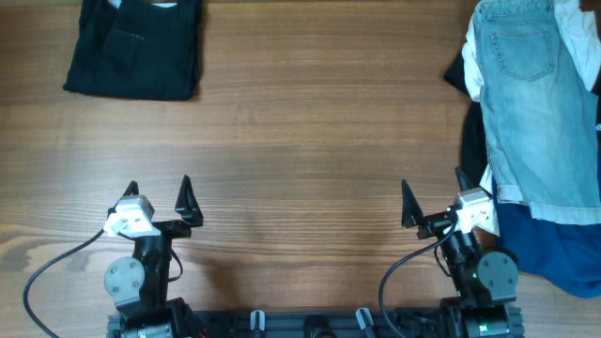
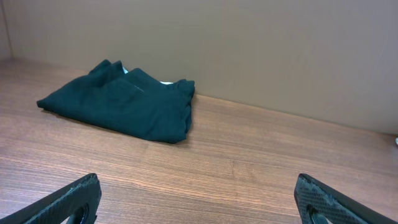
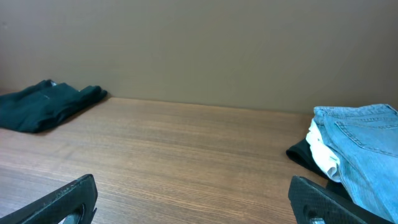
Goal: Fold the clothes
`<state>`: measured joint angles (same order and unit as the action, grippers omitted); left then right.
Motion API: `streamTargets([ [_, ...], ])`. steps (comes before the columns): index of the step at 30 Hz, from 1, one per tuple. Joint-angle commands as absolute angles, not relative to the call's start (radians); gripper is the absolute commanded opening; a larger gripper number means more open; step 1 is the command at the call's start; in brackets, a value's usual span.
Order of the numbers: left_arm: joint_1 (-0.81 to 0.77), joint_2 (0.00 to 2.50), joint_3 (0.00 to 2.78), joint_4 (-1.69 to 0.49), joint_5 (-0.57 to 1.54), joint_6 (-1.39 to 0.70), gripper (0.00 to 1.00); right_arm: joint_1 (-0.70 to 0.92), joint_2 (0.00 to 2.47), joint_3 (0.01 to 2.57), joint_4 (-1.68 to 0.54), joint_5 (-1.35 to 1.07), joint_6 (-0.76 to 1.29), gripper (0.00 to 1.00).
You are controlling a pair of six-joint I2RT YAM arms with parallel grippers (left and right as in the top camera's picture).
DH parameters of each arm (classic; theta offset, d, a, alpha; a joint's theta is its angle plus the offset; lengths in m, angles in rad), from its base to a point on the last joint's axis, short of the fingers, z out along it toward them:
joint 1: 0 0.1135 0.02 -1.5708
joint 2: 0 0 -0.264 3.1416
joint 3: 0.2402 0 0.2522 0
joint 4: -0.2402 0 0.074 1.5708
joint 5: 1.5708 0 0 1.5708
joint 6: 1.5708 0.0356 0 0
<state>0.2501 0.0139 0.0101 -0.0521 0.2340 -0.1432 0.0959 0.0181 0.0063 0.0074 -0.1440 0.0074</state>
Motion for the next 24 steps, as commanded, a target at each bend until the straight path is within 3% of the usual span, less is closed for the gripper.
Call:
streamTargets([
  [1,0.257,0.007,0.006,-0.054,0.239,-0.149,1.00,0.098,0.005,0.005,0.010,-0.126,0.026,1.00],
  [21,0.257,0.007,0.006,-0.047,0.308,-0.173,1.00,0.098,0.005,0.005,0.014,-0.126,-0.010,1.00],
  [24,0.257,0.007,0.007,-0.046,0.318,-0.259,1.00,0.098,0.005,0.007,0.024,-0.126,-0.034,1.00],
])
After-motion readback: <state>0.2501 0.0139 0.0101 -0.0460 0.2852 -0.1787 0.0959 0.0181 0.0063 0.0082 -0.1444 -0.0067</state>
